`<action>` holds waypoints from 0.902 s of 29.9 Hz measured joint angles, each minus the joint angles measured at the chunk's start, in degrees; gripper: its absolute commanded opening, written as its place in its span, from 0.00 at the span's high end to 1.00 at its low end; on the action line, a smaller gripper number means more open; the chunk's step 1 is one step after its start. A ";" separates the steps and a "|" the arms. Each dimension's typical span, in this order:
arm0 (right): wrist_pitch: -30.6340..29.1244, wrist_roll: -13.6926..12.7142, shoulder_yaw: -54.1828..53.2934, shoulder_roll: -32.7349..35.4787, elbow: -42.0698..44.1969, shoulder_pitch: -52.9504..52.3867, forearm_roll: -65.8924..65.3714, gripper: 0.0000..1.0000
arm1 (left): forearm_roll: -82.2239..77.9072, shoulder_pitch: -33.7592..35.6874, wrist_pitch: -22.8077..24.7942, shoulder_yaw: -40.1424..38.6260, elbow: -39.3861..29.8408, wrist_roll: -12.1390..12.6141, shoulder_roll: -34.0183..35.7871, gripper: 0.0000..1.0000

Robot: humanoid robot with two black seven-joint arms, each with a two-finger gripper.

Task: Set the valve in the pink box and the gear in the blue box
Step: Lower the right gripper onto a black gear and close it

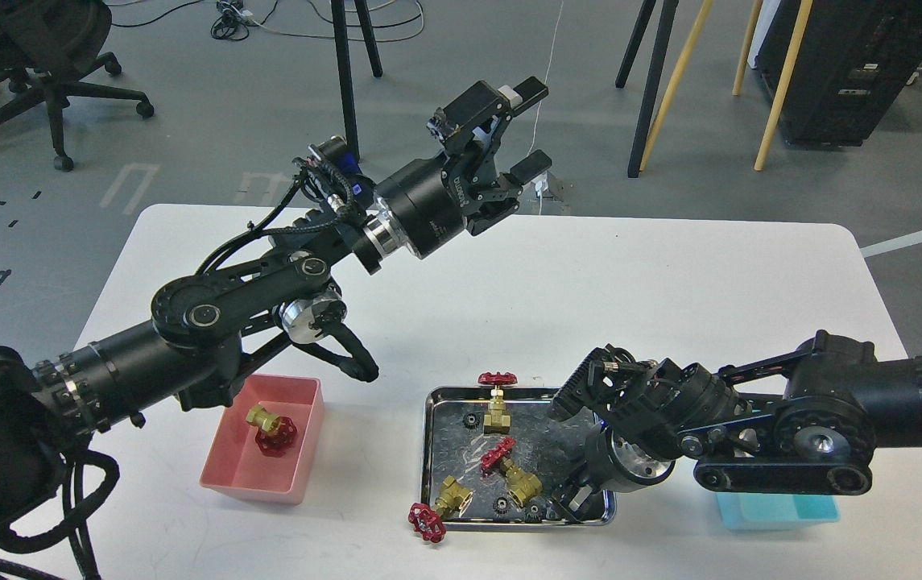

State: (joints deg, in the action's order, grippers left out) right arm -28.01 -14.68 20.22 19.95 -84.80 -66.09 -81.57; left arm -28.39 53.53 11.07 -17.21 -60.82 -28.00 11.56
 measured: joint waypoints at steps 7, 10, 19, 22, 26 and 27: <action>0.00 0.00 0.01 0.47 0.58 0.43 -0.08 0.58 | 0.00 -0.01 0.00 -0.02 0.00 0.00 0.04 0.01; 0.00 0.01 0.01 0.47 0.62 0.77 -0.08 0.58 | 0.00 -0.01 0.01 -0.09 0.00 0.00 0.04 0.01; 0.00 0.01 0.00 0.02 0.86 0.96 -0.08 0.68 | 0.00 -0.09 0.09 -0.18 0.00 0.00 0.04 0.01; 0.00 0.01 0.00 0.00 0.86 0.96 -0.09 0.73 | 0.00 -0.09 0.09 -0.18 0.00 0.00 0.05 0.01; 0.01 0.01 0.02 0.00 0.86 1.16 -0.09 0.76 | 0.00 -0.09 0.09 -0.18 0.00 0.00 0.04 0.01; 0.01 0.01 0.05 0.00 0.88 1.19 -0.08 0.76 | 0.00 -0.09 0.09 -0.19 0.00 0.00 0.04 0.01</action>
State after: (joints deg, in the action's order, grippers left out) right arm -28.00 -14.67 20.26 19.95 -83.92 -64.90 -81.65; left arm -28.39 53.44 11.16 -17.40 -60.82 -28.00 11.60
